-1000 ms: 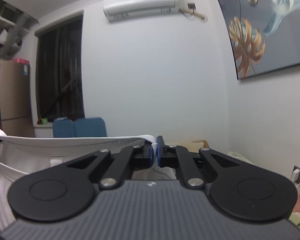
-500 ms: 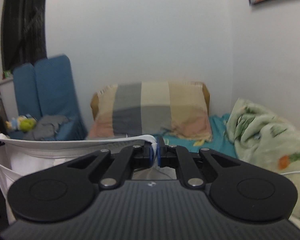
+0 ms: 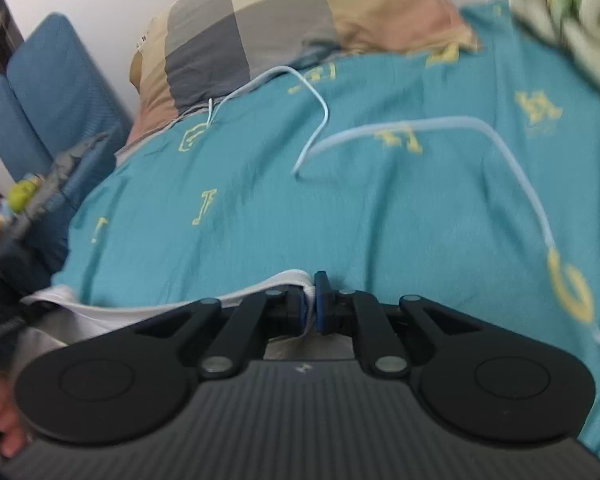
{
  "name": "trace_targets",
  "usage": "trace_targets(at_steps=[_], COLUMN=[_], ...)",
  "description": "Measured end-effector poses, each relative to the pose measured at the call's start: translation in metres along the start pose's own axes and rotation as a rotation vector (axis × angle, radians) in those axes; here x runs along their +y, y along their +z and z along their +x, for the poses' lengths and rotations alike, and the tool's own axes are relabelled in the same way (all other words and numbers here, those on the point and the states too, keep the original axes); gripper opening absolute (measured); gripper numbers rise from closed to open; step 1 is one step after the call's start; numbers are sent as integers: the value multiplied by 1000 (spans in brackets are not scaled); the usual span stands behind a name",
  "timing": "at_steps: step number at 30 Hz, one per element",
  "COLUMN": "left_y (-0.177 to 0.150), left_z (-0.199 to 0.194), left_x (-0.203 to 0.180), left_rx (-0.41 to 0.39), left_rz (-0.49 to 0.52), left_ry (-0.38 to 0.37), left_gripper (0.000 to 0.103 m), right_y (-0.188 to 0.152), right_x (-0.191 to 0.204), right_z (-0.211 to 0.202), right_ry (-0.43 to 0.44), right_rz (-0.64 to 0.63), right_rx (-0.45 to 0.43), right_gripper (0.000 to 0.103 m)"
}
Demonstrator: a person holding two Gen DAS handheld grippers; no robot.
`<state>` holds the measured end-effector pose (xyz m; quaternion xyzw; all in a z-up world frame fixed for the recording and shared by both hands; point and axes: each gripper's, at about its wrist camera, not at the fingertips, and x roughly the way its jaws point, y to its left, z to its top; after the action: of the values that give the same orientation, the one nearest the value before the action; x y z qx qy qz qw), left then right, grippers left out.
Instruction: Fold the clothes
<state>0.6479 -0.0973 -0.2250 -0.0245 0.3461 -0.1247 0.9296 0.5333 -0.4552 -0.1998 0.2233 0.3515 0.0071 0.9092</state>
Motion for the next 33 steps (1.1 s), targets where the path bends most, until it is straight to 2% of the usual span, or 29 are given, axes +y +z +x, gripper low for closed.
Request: trace_targets(at_steps=[3, 4, 5, 7, 8, 11, 16, 21, 26, 33], left_y=[0, 1, 3, 4, 4, 3, -7, -29, -62, -128], left_z=[-6, -12, -17, -31, -41, -69, -143, -206, -269, -357], left_x=[3, 3, 3, 5, 4, 0, -9, -2, 27, 82], left_rx=[12, 8, 3, -11, -10, -16, -13, -13, -8, -55], left_rz=[-11, -10, -8, -19, -16, -5, -43, -81, -213, -486], left_ry=[-47, -55, -60, -63, -69, -77, -96, -81, -86, -102], left_gripper=[14, 27, 47, 62, 68, 75, 77, 79, 79, 79], right_y=[2, 3, 5, 7, 7, 5, -3, -16, -51, -126], right_x=[-11, -12, -10, -5, -2, 9, 20, 25, 28, 34], right_z=[0, 0, -2, -9, -13, -26, -54, -112, -183, -281], right_ry=[111, 131, 139, 155, 164, 172, 117, 114, 129, 139], right_rz=[46, 53, 43, 26, 19, 4, 7, 13, 50, 177], right_rx=[12, 20, 23, 19, 12, 15, 73, 30, -4, -56], right_gripper=[15, 29, 51, 76, 81, 81, 81, 81, 81, 81])
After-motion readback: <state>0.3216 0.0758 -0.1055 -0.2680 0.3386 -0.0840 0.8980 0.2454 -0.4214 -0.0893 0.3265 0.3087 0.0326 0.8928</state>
